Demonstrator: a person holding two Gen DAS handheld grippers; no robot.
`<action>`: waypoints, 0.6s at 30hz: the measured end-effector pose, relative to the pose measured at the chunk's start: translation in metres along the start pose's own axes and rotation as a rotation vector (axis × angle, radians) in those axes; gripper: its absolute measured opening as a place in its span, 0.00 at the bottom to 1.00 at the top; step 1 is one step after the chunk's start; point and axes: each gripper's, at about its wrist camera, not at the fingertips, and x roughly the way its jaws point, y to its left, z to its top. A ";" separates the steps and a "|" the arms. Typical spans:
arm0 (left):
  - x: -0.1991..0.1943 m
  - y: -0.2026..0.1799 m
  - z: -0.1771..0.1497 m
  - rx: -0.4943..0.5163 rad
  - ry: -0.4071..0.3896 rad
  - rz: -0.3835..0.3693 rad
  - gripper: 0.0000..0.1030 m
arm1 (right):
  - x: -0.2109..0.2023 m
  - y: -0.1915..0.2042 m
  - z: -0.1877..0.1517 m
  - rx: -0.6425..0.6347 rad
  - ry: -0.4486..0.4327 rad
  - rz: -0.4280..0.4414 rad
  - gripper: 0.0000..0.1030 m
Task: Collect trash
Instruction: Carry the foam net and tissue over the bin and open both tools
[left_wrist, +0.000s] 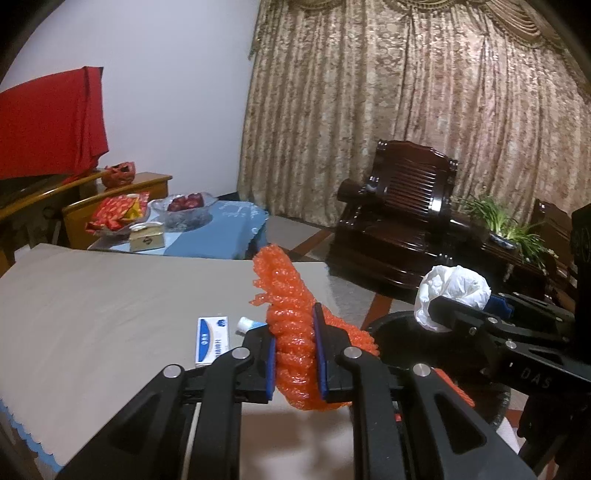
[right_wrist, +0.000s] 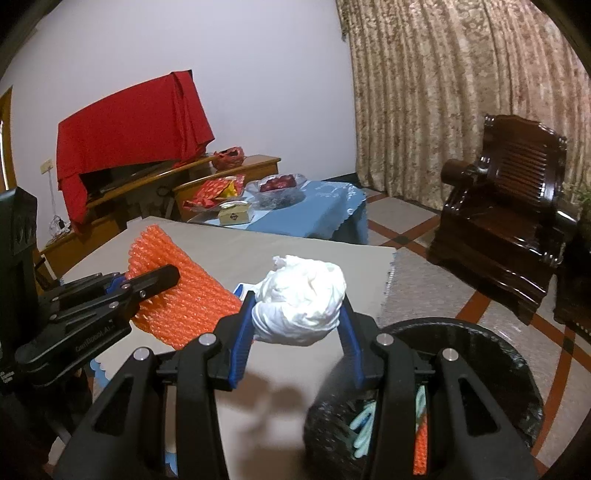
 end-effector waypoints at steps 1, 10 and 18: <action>0.000 -0.004 0.001 0.005 -0.002 -0.008 0.16 | -0.002 -0.002 -0.001 0.002 -0.002 -0.004 0.40; 0.004 -0.045 0.004 0.049 -0.005 -0.079 0.16 | -0.029 -0.034 -0.012 0.031 -0.018 -0.080 0.40; 0.021 -0.080 0.003 0.096 0.020 -0.145 0.16 | -0.045 -0.068 -0.026 0.074 -0.023 -0.163 0.40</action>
